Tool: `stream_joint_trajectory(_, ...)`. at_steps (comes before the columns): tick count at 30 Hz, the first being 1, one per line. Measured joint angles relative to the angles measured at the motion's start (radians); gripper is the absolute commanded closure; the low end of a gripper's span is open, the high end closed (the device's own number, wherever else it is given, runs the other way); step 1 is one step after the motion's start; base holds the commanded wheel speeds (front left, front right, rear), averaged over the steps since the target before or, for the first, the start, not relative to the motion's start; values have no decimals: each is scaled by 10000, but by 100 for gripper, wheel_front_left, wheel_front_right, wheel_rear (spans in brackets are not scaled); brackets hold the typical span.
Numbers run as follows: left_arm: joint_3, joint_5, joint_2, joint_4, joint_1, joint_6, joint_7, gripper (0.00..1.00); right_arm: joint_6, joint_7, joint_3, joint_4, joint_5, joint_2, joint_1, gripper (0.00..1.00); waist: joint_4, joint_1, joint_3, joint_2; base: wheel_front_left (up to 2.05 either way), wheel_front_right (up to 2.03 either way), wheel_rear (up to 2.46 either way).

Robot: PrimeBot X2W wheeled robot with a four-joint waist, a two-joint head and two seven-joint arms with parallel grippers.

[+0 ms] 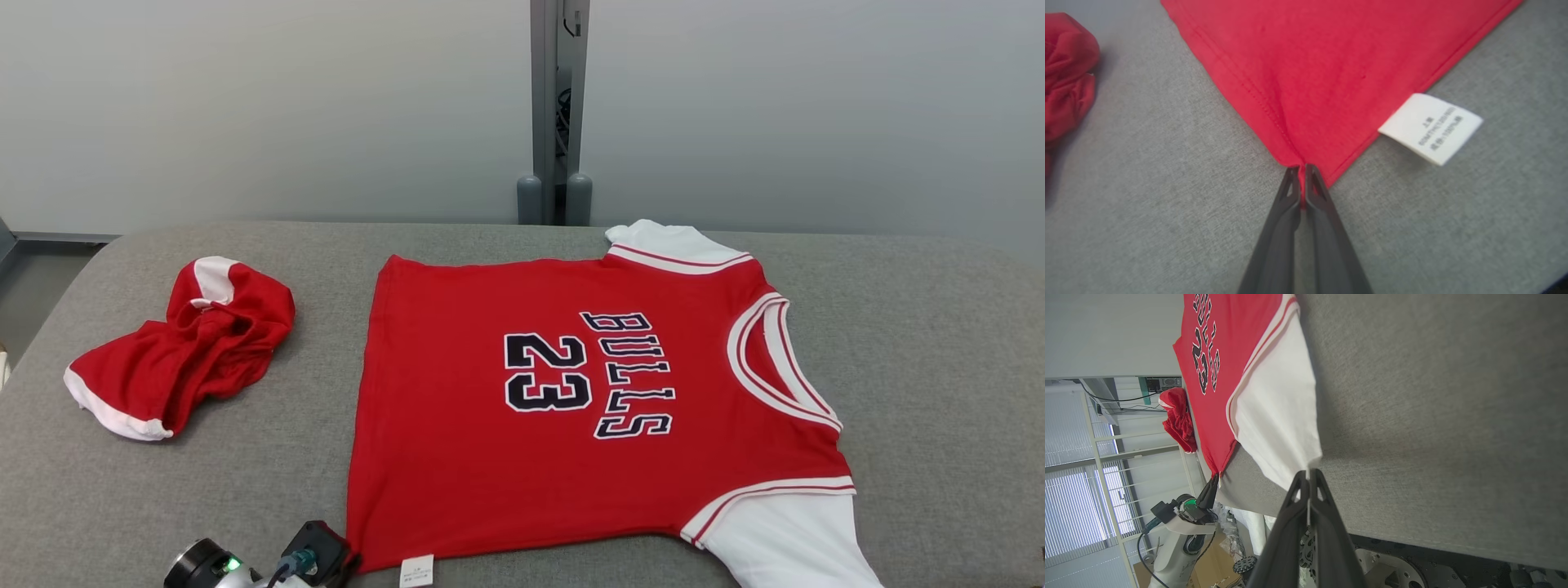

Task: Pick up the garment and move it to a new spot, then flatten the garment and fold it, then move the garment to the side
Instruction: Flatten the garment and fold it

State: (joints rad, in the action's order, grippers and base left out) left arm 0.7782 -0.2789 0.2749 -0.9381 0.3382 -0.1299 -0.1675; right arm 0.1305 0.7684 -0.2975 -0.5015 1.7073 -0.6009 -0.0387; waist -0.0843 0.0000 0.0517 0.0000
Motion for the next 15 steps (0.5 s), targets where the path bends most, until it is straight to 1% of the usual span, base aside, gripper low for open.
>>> stream_joint_trajectory(3, 648, -654, 447, 709, -156, 0, 476, 100, 0, 205, -90, 121, 215, -238, 281, 100, -20, 0, 45, 0, 0, 0, 0)
stream_joint_trajectory(6, 1363, -1406, 1099, 1670, -314, 0, 1101, 100, 0, 245, -194, 376, 382, -537, 544, 100, -37, 0, 80, 0, 0, 0, 0)
stream_joint_trajectory(12, 2918, -3429, 2740, 4495, -659, 0, 2807, 100, 0, 184, -447, 995, 646, -1055, 1237, 100, -84, 0, 105, 0, 0, 0, 0)
stream_joint_trajectory(15, 3281, -4197, 3540, 5687, -659, 0, 3505, 100, 0, 35, -596, 1290, 830, -1312, 1512, 100, -111, 0, 81, 0, 0, 0, 0)
